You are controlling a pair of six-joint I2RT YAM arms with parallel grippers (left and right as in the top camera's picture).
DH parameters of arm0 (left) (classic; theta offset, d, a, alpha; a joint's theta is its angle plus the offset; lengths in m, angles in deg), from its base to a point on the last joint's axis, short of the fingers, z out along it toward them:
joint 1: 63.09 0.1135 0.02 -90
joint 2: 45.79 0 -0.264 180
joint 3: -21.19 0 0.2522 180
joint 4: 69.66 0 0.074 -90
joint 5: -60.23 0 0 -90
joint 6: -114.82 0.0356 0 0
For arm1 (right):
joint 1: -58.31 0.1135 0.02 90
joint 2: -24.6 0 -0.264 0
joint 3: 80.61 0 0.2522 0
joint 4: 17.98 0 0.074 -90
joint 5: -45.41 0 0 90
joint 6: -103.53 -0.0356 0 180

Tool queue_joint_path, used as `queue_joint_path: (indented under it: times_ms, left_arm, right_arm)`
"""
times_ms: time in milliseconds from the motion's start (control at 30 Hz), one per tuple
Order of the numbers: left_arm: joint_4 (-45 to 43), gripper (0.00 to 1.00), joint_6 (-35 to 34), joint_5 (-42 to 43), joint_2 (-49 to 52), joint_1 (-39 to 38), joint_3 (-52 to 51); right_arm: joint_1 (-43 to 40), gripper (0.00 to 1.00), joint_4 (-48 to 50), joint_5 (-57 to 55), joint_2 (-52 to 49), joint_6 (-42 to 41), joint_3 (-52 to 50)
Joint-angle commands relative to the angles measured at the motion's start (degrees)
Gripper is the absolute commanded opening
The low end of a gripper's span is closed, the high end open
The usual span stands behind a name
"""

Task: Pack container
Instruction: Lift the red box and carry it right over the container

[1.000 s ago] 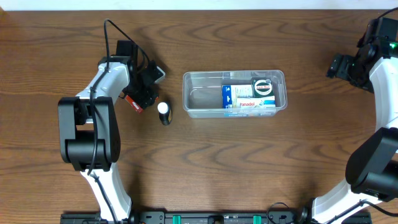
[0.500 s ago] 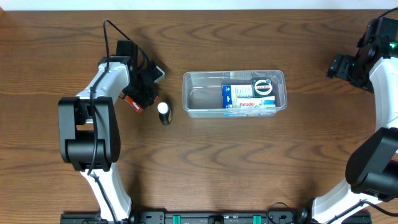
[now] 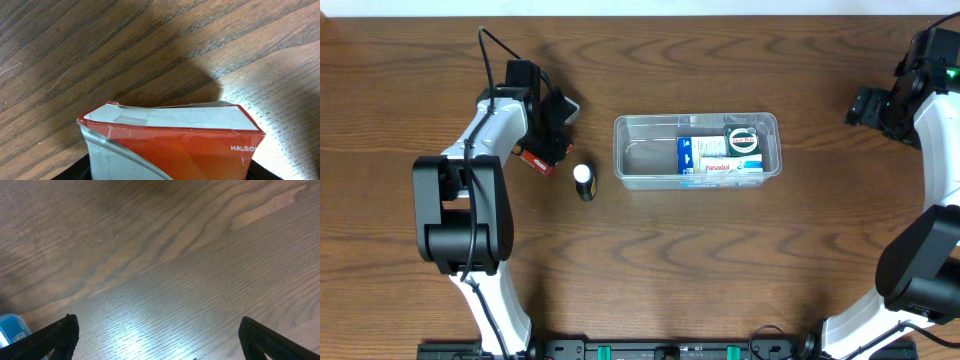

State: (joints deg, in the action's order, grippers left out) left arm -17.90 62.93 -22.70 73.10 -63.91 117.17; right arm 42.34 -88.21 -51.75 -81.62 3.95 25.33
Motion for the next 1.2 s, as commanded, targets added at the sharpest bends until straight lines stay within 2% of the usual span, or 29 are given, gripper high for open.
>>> queue_joint_path:
  times_ms: [0,167,300,467,500,567,633,767,933,1033,1167]
  left_arm:
    - [-0.04,0.62,-1.42,-0.5,-0.11,0.26,1.46]
    - [-0.94,0.63,-3.54,-0.52,-4.42,0.26,2.64]
    - [-1.44,0.63,-9.55,-0.52,-9.81,0.26,5.09]
    - [-1.38,0.62,-24.5,-0.5,-17.0,0.13,8.41]
    - [-1.29,0.56,-28.41,-0.5,-18.38,0.13,8.7]
    - [-1.05,0.55,-39.1,-0.35,-21.29,0.07,8.83]
    - [-0.35,0.55,-44.22,1.22,-23.69,-0.46,8.83]
    - [0.96,0.55,-47.25,5.55,-26.95,-3.74,8.83]
    - [1.86,0.56,-47.45,5.73,-26.97,-10.64,8.72]
    - [1.79,0.55,-47.58,4.07,-25.94,-14.88,8.66]
    - [2.19,0.56,-51.17,-0.44,-23.74,-19.87,8.41]
  right_arm:
    - [-0.26,0.99,-0.09,-0.33,0.92,0.66,0.61]
    - [-0.24,0.99,-0.09,-0.35,0.92,0.66,0.61]
    - [-0.26,0.99,-0.09,-0.33,0.92,0.66,0.61]
    - [-0.26,0.99,-0.09,-0.35,0.92,0.63,0.61]
    - [-0.26,0.99,-0.09,-0.33,0.92,0.63,0.61]
    - [-0.26,0.99,-0.09,-0.35,0.92,0.66,0.61]
    - [-0.24,0.99,-0.09,-0.33,0.92,0.66,0.61]
    - [-0.24,0.99,-0.09,-0.35,0.92,0.66,0.61]
    - [-0.24,0.99,-0.09,-0.33,0.92,0.66,0.61]
    - [-0.26,0.99,-0.09,-0.33,0.92,0.66,0.61]
    - [-0.24,0.99,-0.09,-0.35,0.92,0.66,0.61]
